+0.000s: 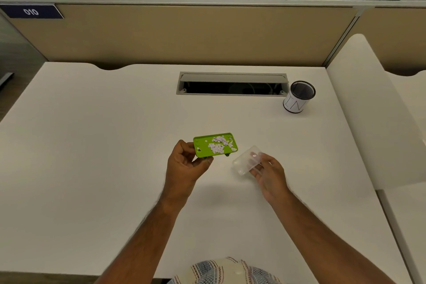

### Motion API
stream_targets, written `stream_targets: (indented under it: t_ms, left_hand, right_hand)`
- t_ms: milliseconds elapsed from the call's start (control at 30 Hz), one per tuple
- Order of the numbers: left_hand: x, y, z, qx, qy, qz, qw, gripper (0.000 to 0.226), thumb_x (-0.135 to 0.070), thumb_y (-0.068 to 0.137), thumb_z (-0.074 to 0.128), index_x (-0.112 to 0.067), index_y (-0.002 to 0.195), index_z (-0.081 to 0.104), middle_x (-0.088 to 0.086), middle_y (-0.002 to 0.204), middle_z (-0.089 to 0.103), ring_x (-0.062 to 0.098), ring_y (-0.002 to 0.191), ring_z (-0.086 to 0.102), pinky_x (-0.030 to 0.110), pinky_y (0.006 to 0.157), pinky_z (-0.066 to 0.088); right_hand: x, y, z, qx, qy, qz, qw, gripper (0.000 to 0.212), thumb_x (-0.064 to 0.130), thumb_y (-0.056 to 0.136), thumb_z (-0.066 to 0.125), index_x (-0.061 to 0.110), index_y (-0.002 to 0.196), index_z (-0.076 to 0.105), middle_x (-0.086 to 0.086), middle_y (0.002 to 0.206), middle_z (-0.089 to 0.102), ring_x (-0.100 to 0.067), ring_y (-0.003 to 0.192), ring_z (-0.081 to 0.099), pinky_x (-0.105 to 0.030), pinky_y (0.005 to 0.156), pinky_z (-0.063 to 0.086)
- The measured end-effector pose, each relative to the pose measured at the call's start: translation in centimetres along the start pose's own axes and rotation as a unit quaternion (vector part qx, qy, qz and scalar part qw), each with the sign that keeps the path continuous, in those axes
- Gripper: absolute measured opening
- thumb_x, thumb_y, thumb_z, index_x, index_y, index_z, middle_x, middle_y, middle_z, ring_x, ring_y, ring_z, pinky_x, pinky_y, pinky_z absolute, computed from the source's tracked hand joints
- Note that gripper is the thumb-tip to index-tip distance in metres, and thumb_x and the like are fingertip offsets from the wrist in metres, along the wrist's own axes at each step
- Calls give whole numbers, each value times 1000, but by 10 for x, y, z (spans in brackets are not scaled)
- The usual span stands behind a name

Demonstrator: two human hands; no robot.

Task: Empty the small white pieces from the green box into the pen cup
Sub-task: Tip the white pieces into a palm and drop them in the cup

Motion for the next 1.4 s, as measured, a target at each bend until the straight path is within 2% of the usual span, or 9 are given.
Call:
stream_targets:
  t_ms: [200, 333, 467, 567, 700, 933, 1100, 1233, 1400]
  left_hand:
    - [3, 1, 0, 1, 10, 0, 1000, 34, 22, 82, 73, 12, 98, 44, 23, 112, 69, 19, 101, 76, 25, 85, 59]
    - [2, -1, 1, 5, 7, -2, 1000, 35, 22, 82, 73, 0, 91, 46, 18, 108, 70, 19, 100, 75, 26, 86, 59]
    - [1, -1, 2, 7, 4, -9, 1000, 36, 22, 82, 73, 1, 90, 45, 15, 107, 72, 22, 102, 74, 26, 86, 59]
    - [-1, -2, 3, 11, 2, -9, 1000, 38, 23, 82, 72, -4, 88, 45, 9, 102, 74, 21, 100, 75, 26, 86, 59]
    - [-3, -3, 4, 27, 9, -8, 1000, 39, 21, 83, 73, -10, 85, 49, 5, 98, 77, 21, 101, 75, 26, 86, 59]
    - [-5, -8, 10, 57, 21, -5, 998, 33, 19, 81, 76, -4, 90, 54, 13, 104, 76, 24, 107, 76, 28, 86, 60]
    - [-7, -8, 11, 105, 84, 14, 991, 31, 13, 81, 80, -5, 95, 58, 6, 107, 75, 25, 109, 74, 33, 97, 59]
    - [-14, -7, 10, 134, 139, 38, 980, 29, 5, 83, 82, -10, 99, 63, -1, 108, 75, 25, 112, 72, 29, 99, 57]
    - [-19, -3, 7, 164, 191, 54, 966, 29, -1, 85, 82, -11, 103, 62, -1, 112, 76, 23, 114, 71, 28, 102, 57]
  right_hand:
    - [-13, -1, 0, -9, -43, 14, 999, 17, 4, 107, 52, -3, 115, 64, -26, 118, 67, -33, 103, 69, -44, 91, 59]
    - [-13, -2, -2, -10, -113, -13, 993, 17, 1, 102, 58, 5, 99, 73, -20, 109, 72, -25, 99, 69, -44, 101, 56]
    - [-12, 0, -7, -43, -240, -55, 968, 24, 9, 97, 65, 9, 119, 76, -11, 120, 75, -18, 102, 67, -39, 104, 53]
    - [-1, -6, -4, -62, -279, -83, 955, 26, 11, 98, 65, 9, 122, 74, -4, 117, 73, -17, 103, 63, -30, 93, 48]
    - [12, -16, 5, -4, -177, -76, 981, 23, 21, 104, 57, 14, 105, 79, -6, 106, 76, -19, 95, 66, -30, 85, 52]
    - [42, -44, 49, 150, 45, 42, 987, 58, 43, 111, 36, -3, 126, 68, -18, 126, 74, -26, 118, 70, -40, 107, 50]
    - [45, -61, 72, 186, 49, 62, 979, 56, 44, 110, 35, 4, 121, 72, -13, 127, 74, -25, 119, 70, -43, 99, 53]
    - [36, -64, 78, 187, 29, 60, 980, 57, 46, 110, 35, 13, 104, 80, -8, 117, 79, -22, 100, 77, -37, 77, 46]
    - [30, -62, 79, 190, 40, 57, 979, 57, 43, 110, 34, 12, 98, 81, -7, 109, 81, -21, 94, 78, -38, 84, 51]
Point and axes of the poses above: each hand's wrist, its own y-axis towards the middle knuckle, its own z-axis out of the palm, x = y × z, the point moved 1 cm from there along y, towards the middle knuckle
